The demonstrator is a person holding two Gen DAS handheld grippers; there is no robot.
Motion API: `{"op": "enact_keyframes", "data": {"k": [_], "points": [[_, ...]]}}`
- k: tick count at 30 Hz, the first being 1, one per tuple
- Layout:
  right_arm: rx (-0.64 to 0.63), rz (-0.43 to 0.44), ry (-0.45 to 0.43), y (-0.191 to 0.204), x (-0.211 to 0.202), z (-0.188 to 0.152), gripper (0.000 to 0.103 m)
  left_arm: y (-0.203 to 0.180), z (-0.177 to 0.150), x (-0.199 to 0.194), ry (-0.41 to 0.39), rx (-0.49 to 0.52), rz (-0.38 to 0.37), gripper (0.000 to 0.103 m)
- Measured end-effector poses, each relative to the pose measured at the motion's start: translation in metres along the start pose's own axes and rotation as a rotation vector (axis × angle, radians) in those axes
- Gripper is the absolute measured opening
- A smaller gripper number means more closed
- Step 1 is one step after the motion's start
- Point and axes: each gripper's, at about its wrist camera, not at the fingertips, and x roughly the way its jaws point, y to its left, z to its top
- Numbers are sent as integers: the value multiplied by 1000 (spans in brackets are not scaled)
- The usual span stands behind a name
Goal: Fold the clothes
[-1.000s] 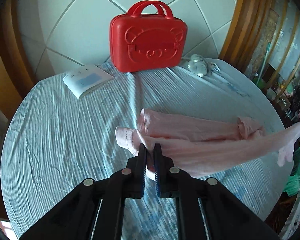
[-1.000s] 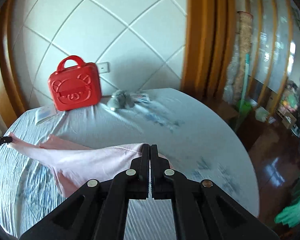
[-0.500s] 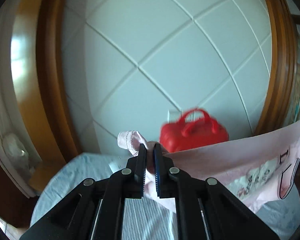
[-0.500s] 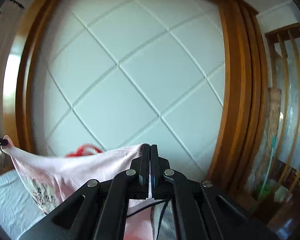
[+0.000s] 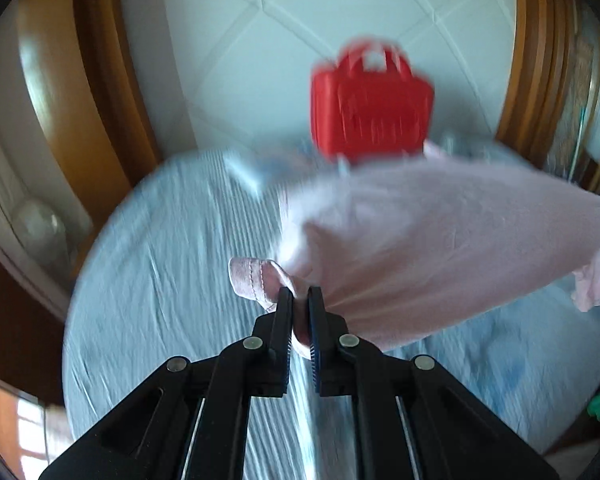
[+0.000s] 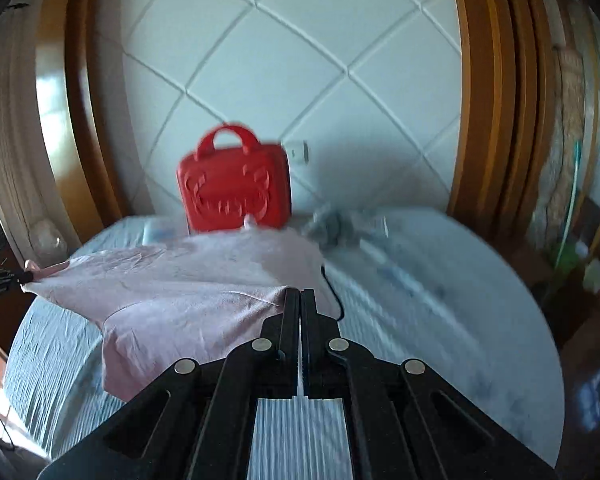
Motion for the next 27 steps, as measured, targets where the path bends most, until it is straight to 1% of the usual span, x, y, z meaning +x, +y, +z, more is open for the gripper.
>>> {"op": "enact_keyframes", "data": {"k": [1,3,6,7,9,10,11,13,14,15,16,17,18,19,22,24,25,26,27], "points": [[18,-8,64,-6,8,-20,0,-7,-23,18,73,8,-9,6],[43,-15,211,-16,32,-62,0,-23,-54,61,178,9,-13,6],[31,-36,391,-19,69,-116,0,-33,-82,101,262,10,-9,6],[32,-60,425,-19,73,-128,1,-34,-87,109,279,7,-5,6],[63,-86,450,-28,73,-138,4,-33,-91,120,303,11,0,6],[79,-99,462,-32,73,-143,10,-34,-92,121,309,19,-2,6],[93,-108,472,-35,72,-147,12,-35,-93,123,315,27,-4,6],[114,-89,473,-28,58,-148,13,-39,-95,125,322,51,-9,6],[117,-77,474,-18,51,-153,13,-40,-96,125,322,63,-13,6],[117,-56,477,-9,46,-159,15,-42,-96,125,321,73,-15,6],[117,-35,478,0,40,-164,24,-42,-96,125,323,76,-22,7],[112,-14,476,9,35,-168,30,-42,-97,125,323,81,-29,7],[107,7,478,17,33,-174,41,-42,-97,126,324,85,-31,8],[100,27,481,26,31,-180,46,-42,-97,127,325,90,-33,9],[83,30,516,45,39,-200,46,-44,-99,129,324,104,-46,10],[102,15,530,51,46,-210,46,-45,-101,129,322,118,-51,10],[95,-6,528,53,50,-213,44,-46,-102,129,321,125,-54,10],[86,-26,528,55,53,-216,41,-47,-102,129,321,129,-57,10],[75,-42,534,57,58,-218,28,-48,-103,129,320,130,-62,10]]}}
